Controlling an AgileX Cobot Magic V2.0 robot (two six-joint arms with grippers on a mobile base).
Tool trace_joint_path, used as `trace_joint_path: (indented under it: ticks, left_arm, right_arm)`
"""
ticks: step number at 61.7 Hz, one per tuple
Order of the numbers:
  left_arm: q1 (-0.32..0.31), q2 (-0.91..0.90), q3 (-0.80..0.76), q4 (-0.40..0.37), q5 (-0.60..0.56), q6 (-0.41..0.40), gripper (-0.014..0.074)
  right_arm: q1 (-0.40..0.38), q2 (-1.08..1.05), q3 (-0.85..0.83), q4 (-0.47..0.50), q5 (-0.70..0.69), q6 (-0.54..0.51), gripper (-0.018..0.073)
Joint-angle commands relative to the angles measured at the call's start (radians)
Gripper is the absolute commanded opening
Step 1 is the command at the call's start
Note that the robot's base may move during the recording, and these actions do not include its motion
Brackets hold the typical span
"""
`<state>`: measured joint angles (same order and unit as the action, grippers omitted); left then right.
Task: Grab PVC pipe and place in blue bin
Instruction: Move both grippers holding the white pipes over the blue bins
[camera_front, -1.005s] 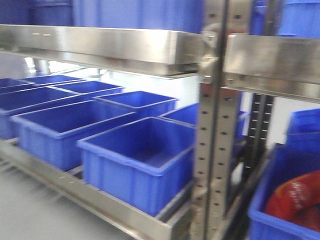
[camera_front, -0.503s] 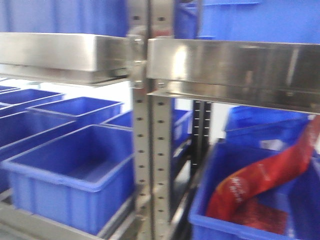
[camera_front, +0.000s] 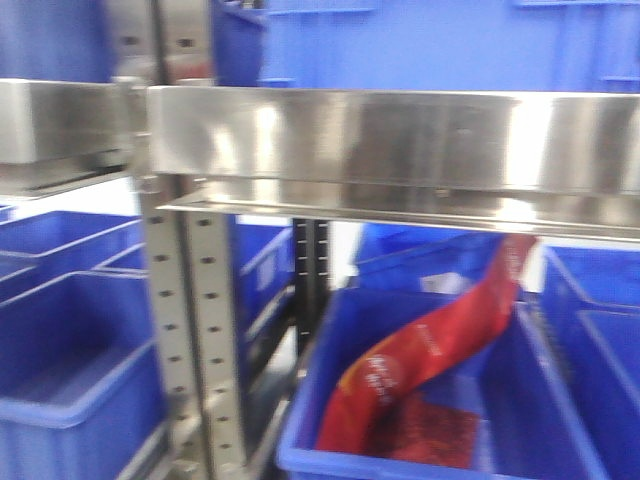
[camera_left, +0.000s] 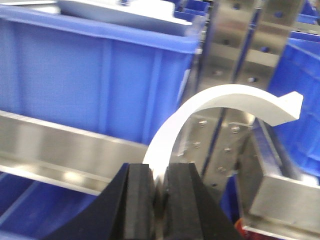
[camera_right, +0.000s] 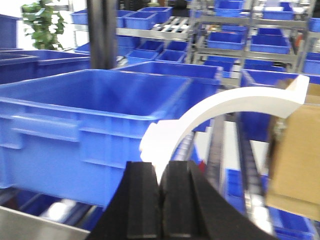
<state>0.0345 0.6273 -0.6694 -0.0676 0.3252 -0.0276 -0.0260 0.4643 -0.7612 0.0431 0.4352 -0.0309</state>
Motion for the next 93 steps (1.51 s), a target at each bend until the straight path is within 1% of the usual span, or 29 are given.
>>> trace_joint_path:
  ticks: [1, 93]
  left_arm:
    - [0.003, -0.005, -0.002, -0.005, -0.028, -0.002, -0.0111]
    - [0.003, -0.005, -0.002, -0.005, -0.028, -0.002, -0.0111]
  right_arm:
    - [0.0, -0.002, 0.001, -0.002, -0.024, -0.002, -0.0169]
    - [0.0, -0.002, 0.001, -0.002, -0.024, -0.002, -0.0169]
